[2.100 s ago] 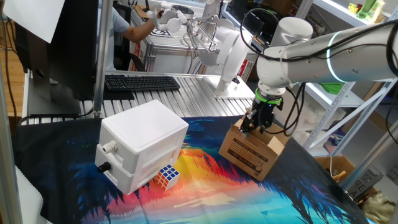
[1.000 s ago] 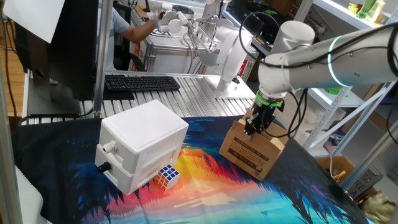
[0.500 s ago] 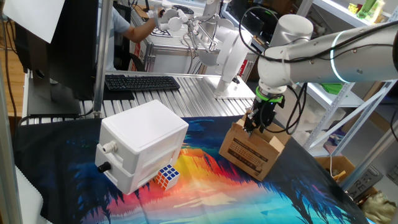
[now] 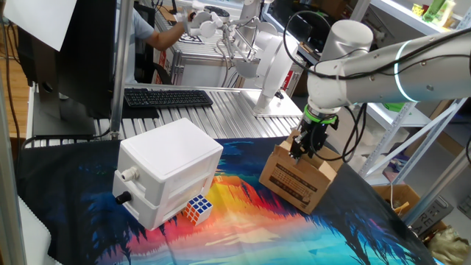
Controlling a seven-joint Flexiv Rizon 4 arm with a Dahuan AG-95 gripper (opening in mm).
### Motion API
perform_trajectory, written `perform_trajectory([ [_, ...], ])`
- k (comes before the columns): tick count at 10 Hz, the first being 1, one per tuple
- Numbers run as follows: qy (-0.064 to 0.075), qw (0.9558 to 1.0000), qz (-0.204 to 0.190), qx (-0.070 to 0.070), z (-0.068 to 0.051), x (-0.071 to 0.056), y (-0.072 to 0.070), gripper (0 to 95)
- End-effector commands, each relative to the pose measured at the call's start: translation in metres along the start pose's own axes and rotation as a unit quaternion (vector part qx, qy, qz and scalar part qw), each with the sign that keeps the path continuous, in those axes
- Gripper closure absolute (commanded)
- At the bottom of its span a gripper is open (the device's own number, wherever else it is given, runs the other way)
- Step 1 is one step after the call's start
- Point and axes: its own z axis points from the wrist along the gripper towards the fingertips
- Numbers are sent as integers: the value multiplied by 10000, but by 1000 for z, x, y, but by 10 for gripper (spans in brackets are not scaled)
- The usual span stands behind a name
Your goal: Cover the box
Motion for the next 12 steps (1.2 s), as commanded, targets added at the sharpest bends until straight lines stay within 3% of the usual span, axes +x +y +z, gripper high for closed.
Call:
perform_trajectory([
  [1, 26, 10000, 37, -16, -3, 1, 1, 380],
  [2, 25, 10000, 21, -17, -5, 2, -1, 380],
  [3, 26, 10000, -24, -17, -8, 4, -3, 570],
  [7, 10, 10000, -62, -6, -9, 4, -4, 570],
  [12, -125, 9995, -238, 151, -7, 4, -6, 570],
])
